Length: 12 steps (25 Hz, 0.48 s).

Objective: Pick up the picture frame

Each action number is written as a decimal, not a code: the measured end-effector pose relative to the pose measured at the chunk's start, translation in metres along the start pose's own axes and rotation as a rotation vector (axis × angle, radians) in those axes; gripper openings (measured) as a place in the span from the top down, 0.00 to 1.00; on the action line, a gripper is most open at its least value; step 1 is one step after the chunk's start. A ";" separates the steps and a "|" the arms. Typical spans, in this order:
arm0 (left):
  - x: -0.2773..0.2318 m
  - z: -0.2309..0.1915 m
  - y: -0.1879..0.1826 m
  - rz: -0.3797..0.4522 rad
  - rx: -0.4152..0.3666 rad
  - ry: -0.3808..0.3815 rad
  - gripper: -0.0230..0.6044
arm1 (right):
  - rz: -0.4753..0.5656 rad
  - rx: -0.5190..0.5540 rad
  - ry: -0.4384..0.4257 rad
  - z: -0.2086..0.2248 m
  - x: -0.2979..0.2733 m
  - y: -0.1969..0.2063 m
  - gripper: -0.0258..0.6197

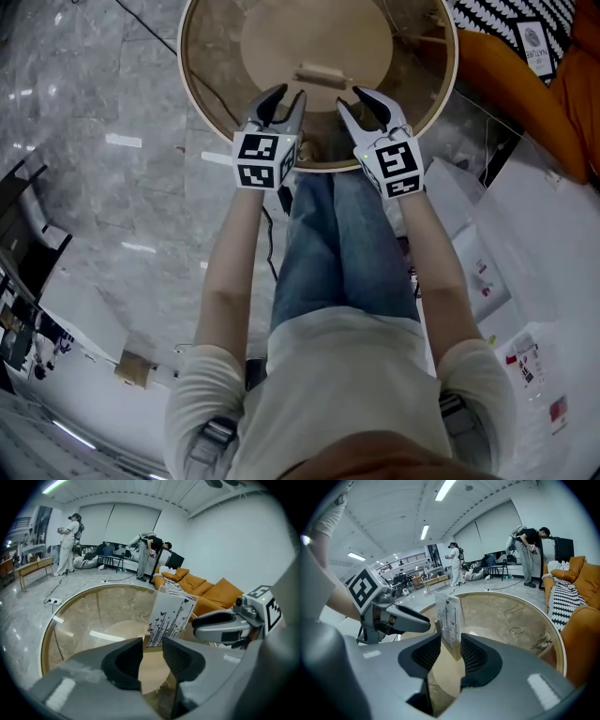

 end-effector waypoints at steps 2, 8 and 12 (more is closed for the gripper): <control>-0.010 -0.005 0.005 -0.006 -0.003 -0.005 0.75 | -0.012 0.018 -0.005 0.002 -0.010 0.004 0.74; -0.030 -0.016 0.010 -0.012 -0.038 -0.019 0.74 | -0.038 0.061 0.004 0.012 -0.034 0.014 0.68; -0.039 -0.018 0.010 -0.025 -0.048 -0.004 0.74 | -0.053 0.067 0.002 0.017 -0.044 0.019 0.68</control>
Point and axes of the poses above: the fingertips, and each gripper's own axes: x backward along the fingers, z to its right, y out of its underside, the point moved 3 cm from there along x, backward along the fingers, and after that the axes turned 3 degrees about -z, right-handed, at the moved point
